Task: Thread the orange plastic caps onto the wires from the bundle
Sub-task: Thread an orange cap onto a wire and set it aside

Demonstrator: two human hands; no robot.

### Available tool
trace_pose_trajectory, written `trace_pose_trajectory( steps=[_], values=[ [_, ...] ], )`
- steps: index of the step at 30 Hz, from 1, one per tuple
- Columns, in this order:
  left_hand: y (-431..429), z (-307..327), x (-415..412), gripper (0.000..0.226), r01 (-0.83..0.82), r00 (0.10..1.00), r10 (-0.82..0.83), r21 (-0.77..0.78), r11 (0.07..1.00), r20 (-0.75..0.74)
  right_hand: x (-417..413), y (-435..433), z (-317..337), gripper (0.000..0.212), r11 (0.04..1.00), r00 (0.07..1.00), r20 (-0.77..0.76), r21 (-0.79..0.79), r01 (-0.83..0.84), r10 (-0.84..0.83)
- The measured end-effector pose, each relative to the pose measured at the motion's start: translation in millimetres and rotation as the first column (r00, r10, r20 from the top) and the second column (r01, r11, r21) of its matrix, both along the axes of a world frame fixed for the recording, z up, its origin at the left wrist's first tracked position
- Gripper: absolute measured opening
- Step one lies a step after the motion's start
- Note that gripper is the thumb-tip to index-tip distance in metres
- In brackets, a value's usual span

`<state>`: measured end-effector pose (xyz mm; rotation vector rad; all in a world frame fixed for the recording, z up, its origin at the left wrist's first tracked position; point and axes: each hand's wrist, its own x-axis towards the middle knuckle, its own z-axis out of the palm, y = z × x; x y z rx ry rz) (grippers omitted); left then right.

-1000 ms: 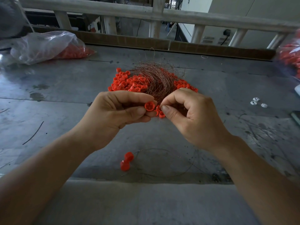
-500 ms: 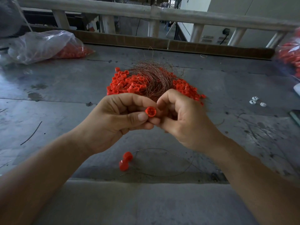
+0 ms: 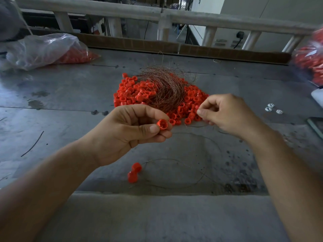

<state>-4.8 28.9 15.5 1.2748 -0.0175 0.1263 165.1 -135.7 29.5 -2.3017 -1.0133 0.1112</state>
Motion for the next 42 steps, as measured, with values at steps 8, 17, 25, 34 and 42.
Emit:
trace_pose_trajectory(
  steps=[8,17,25,34,42],
  values=[
    [-0.9,-0.3,-0.3,0.021,0.009,1.0,-0.008,0.021,1.0,-0.012,-5.4,17.3,-23.6,0.018,0.988,0.98,0.167,-0.126,-0.091,0.112],
    [-1.3,1.8,-0.5,0.021,0.006,1.0,-0.006,0.049,0.999,-0.015,-3.0,14.2,-14.5,0.02,0.998,0.999,-0.028,0.044,-0.038,0.039],
    [-3.6,0.9,0.8,0.023,-0.111,0.992,0.115,0.078,0.991,-0.049,-33.1,13.1,12.8,0.016,0.838,0.57,-0.702,0.544,0.04,0.428],
    [-3.1,0.7,1.0,0.025,-0.131,0.989,0.137,0.118,0.984,-0.05,-45.7,19.2,8.1,0.014,0.837,0.521,-0.703,0.545,-0.041,0.483],
    [-3.1,1.4,1.2,0.027,-0.147,0.986,0.156,0.132,0.98,-0.057,-48.7,19.8,4.9,0.021,0.835,0.59,-0.642,0.541,-0.105,0.49]
  ],
)
